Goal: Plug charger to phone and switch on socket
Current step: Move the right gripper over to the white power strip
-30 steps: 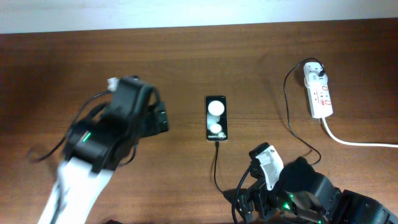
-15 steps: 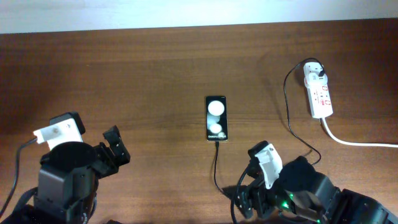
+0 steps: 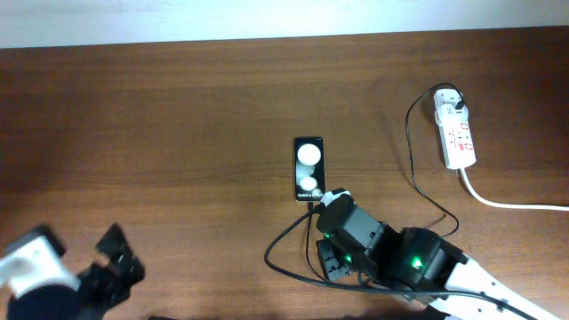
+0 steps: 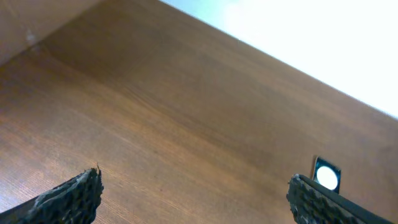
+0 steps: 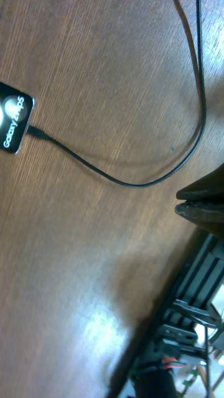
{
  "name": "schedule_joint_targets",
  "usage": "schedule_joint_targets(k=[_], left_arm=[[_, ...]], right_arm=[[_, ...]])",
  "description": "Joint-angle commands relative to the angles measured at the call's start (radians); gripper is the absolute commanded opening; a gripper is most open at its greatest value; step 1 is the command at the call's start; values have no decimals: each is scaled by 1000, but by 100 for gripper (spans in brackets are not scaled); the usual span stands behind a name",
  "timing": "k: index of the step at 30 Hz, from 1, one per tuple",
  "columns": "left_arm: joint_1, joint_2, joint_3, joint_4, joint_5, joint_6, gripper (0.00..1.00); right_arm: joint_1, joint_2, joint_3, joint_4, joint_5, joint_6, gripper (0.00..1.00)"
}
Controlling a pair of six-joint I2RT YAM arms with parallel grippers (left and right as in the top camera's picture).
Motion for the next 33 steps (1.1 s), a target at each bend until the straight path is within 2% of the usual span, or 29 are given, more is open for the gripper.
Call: schedule_joint_targets(k=[1, 4, 9, 19, 24, 33], left_arm=[[35, -138, -6, -39, -14, -10, 99], [44, -241, -6, -93, -14, -10, 99], [48, -352, -6, -269, -14, -8, 99], [48, -380, -6, -269, -14, -2, 99], [48, -381, -6, -269, -14, -2, 99], [60, -394, -6, -269, -14, -2, 99]], right_arm=[[-10, 21, 16, -2, 73, 80, 4], [-77, 21, 16, -16, 76, 97, 4], [-323, 21, 16, -103, 88, 95, 4], [-908, 30, 28, -130, 90, 38, 4], [-1130, 136, 132, -170, 87, -43, 4], [-1251, 457, 423, -184, 87, -47, 4]])
